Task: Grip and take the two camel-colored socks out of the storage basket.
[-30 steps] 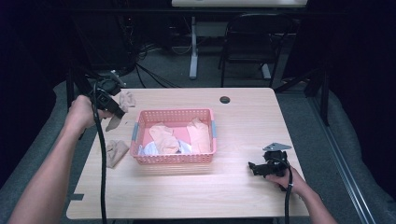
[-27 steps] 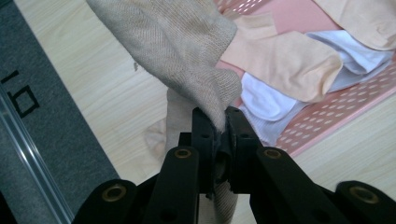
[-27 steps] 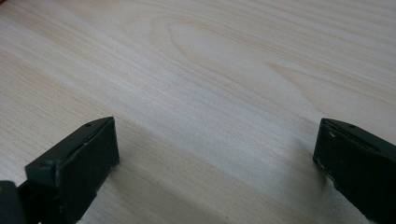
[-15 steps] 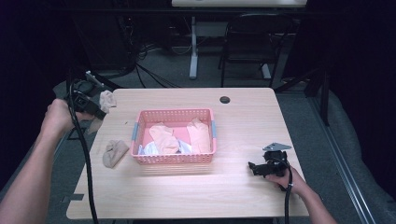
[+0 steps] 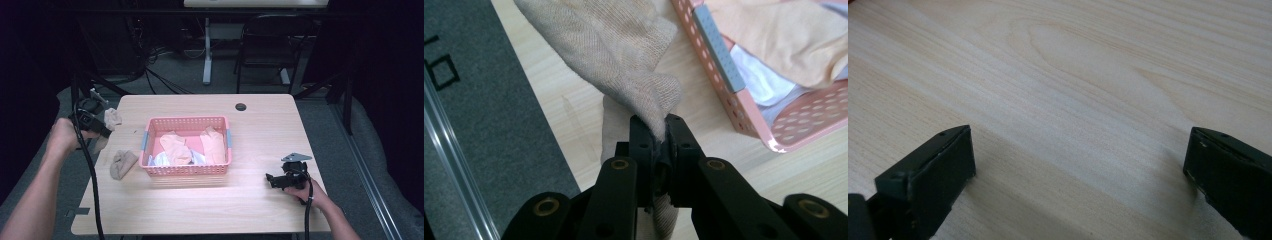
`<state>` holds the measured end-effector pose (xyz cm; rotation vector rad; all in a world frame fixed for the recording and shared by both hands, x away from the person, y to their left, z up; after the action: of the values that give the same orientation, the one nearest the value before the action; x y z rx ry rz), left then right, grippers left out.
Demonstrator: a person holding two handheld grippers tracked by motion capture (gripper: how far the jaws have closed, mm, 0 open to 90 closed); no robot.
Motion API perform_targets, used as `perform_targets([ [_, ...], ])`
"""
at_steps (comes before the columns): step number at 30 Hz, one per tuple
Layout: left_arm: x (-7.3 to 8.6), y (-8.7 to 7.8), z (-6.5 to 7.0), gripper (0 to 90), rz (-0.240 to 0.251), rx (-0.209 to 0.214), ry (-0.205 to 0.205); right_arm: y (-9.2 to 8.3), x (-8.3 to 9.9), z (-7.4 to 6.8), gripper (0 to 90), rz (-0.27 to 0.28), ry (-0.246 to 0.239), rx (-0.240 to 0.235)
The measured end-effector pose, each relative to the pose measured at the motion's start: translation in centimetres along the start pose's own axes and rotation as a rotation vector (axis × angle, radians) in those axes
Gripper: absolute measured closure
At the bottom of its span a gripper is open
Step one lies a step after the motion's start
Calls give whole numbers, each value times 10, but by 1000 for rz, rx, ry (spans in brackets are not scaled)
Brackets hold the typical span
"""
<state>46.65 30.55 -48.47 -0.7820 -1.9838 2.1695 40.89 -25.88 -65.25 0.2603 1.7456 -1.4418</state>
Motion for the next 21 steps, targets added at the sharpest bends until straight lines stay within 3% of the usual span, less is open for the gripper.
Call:
perform_targets([
  [12,19,56,4,830,-47,72,-42,0,0,0,0,-5,-5,-1],
  [16,28,79,3,828,-72,86,-56,0,0,0,0,-5,-3,-1],
  [21,34,97,3,825,-81,96,-71,0,0,0,0,-5,-4,-1],
])
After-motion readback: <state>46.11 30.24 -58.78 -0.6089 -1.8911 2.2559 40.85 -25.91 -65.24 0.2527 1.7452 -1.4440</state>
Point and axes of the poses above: each handheld gripper's, and its own axes: y roughly forward along the jaws, x roughly out of its underside, z roughly to its right, the point moved 9 cm from there along y, roughly forward along the jaws, and after that the axes turned 1 degree about -y, right-handed, at the moved point
